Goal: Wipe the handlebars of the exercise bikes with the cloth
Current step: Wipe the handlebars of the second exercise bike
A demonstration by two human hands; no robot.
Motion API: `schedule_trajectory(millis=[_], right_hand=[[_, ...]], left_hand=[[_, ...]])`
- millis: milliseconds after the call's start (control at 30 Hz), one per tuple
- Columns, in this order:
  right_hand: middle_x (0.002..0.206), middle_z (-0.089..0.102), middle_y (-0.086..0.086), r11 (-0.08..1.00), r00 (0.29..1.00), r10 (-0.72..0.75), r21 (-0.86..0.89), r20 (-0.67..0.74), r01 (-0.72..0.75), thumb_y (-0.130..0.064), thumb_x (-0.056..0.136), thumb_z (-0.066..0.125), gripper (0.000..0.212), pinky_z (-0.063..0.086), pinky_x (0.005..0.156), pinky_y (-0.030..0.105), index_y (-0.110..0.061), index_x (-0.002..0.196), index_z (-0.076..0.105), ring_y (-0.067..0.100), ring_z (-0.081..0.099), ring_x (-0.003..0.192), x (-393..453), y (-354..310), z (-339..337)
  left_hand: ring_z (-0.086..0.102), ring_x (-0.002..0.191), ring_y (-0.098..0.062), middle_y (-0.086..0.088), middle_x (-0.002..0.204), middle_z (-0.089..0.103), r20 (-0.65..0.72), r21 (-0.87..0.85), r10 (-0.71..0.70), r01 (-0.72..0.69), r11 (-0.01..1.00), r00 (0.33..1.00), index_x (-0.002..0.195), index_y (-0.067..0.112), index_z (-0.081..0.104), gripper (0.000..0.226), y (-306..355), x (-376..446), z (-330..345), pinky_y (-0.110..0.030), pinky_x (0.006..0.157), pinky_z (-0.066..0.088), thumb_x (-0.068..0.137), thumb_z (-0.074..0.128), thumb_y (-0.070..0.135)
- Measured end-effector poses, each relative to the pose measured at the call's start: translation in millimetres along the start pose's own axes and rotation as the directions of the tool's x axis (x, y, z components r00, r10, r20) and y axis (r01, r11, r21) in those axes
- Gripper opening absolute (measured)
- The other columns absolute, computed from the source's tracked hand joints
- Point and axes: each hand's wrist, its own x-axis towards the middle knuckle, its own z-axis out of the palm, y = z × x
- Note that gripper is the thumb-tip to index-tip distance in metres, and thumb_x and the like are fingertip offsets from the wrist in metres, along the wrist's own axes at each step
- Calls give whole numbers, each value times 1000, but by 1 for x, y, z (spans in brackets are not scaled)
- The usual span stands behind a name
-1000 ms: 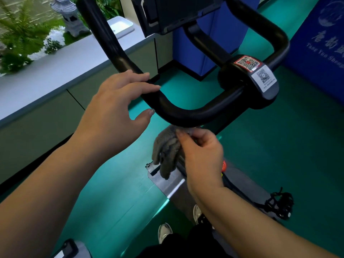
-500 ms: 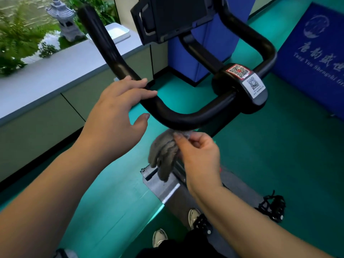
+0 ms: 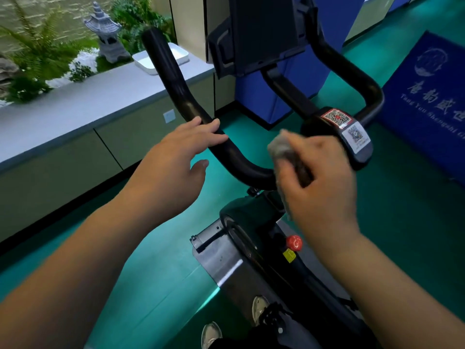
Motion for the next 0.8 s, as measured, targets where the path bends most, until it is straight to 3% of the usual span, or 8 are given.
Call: schedule_trajectory(millis=[133, 300, 500, 700, 800], right_hand=[[99, 56, 7, 995, 994, -91, -41, 63, 94, -28, 91, 56, 37, 46, 78, 48, -16, 126, 63, 24, 50, 90, -5, 5, 21], [97, 56, 12, 977, 979, -187, -85, 84, 194, -27, 93, 55, 38, 48, 72, 51, -11, 126, 62, 30, 54, 86, 2, 0, 31], [93, 53, 13, 957, 953, -253, -101, 168, 272, -24, 92, 50, 41, 51, 68, 47, -5, 127, 60, 31, 54, 83, 13, -7, 35], [93, 50, 11, 950, 909, -296, -7, 294, 312, -23, 90, 56, 39, 51, 69, 46, -6, 124, 61, 29, 52, 83, 48, -19, 51], [93, 48, 9, 953, 901, -303, 125, 310, 278, -18, 88, 63, 39, 45, 77, 24, -7, 125, 63, 24, 51, 84, 70, -29, 73]], left_hand=[[24, 139, 2, 24, 145, 36, -46, -11, -32, 32, 999, 998, 135, 34, 50, 53, -6, -1, -1, -16, 112, 15, 92, 52, 3], [34, 135, -2, 27, 141, 37, -143, -71, -139, 130, 989, 980, 134, 34, 51, 53, -18, 2, -10, -18, 109, 21, 91, 52, 2], [32, 136, -4, 23, 145, 37, -154, -101, -145, 131, 986, 977, 135, 34, 49, 55, -24, 15, -10, -22, 112, 22, 91, 50, 0], [33, 133, -8, 17, 145, 40, -174, -27, -114, 111, 993, 978, 134, 29, 51, 56, -26, 29, -8, -13, 104, 14, 89, 48, -4], [34, 132, -7, 16, 144, 42, -177, -20, -126, 125, 992, 976, 134, 29, 52, 57, -26, 30, -10, -12, 103, 15, 89, 46, -5]])
